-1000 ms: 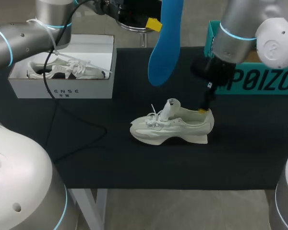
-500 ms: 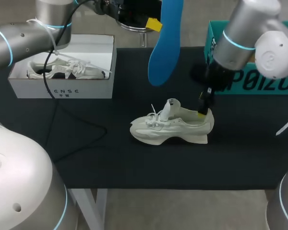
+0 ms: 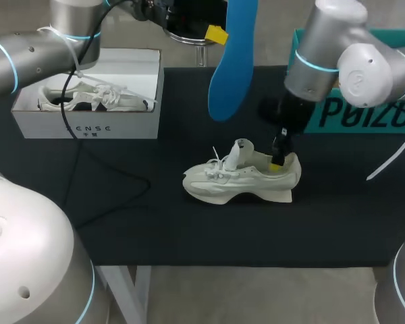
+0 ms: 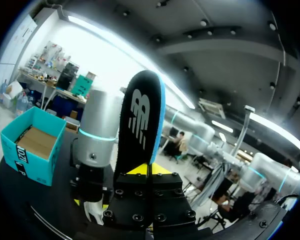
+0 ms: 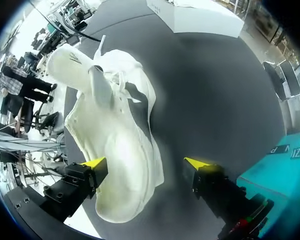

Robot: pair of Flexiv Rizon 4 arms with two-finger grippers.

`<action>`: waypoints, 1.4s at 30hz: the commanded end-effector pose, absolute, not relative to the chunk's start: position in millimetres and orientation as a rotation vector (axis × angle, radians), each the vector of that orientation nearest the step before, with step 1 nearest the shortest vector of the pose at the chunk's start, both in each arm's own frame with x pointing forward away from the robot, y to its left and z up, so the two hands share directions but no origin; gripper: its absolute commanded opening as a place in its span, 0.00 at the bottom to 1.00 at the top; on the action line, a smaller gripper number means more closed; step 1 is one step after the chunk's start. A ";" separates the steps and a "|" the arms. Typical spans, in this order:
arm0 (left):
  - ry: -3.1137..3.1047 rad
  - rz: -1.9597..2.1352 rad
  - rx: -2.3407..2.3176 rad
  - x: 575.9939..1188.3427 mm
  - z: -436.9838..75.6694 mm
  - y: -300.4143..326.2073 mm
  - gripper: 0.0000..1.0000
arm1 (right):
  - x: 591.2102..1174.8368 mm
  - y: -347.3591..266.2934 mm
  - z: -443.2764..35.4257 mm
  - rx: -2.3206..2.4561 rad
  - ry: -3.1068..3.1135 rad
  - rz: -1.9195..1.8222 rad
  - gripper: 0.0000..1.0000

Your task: Take the shoe out of the shoebox, open the shoe tongue, remove and reinsert the insole, then place the shoe into the shoebox

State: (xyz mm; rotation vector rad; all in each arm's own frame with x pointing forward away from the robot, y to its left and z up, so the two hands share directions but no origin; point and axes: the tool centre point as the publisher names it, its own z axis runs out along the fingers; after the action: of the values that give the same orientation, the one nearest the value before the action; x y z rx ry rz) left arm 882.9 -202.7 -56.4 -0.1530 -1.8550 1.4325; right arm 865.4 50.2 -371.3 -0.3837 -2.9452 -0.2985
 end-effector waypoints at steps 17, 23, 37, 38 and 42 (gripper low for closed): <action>-1.855 1.432 -0.154 883.1 -56.9 -202.9 0.00 | 869.1 48.1 -402.0 -0.360 -2.881 -0.272 0.00; -1.855 1.432 -0.154 883.1 -56.9 -202.9 0.00 | 865.7 44.7 -402.6 -0.381 -2.884 -0.295 0.00; -1.855 1.432 -0.154 883.1 -56.9 -202.9 0.00 | 855.6 20.6 -342.3 -0.447 -2.999 -0.291 0.00; -1.855 1.432 -0.154 883.1 -56.9 -202.9 0.00 | 854.3 18.6 -335.5 -0.449 -3.012 -0.281 0.00; -1.855 1.432 -0.154 883.1 -56.9 -202.9 0.00 | 853.1 14.7 -317.9 -0.428 -3.003 -0.244 0.00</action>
State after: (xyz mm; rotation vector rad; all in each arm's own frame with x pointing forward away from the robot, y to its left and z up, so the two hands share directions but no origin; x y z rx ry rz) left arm 883.0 -202.7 -56.4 -0.1529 -1.8550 1.4326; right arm 860.9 20.9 -343.9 -0.4274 -2.9842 -0.2709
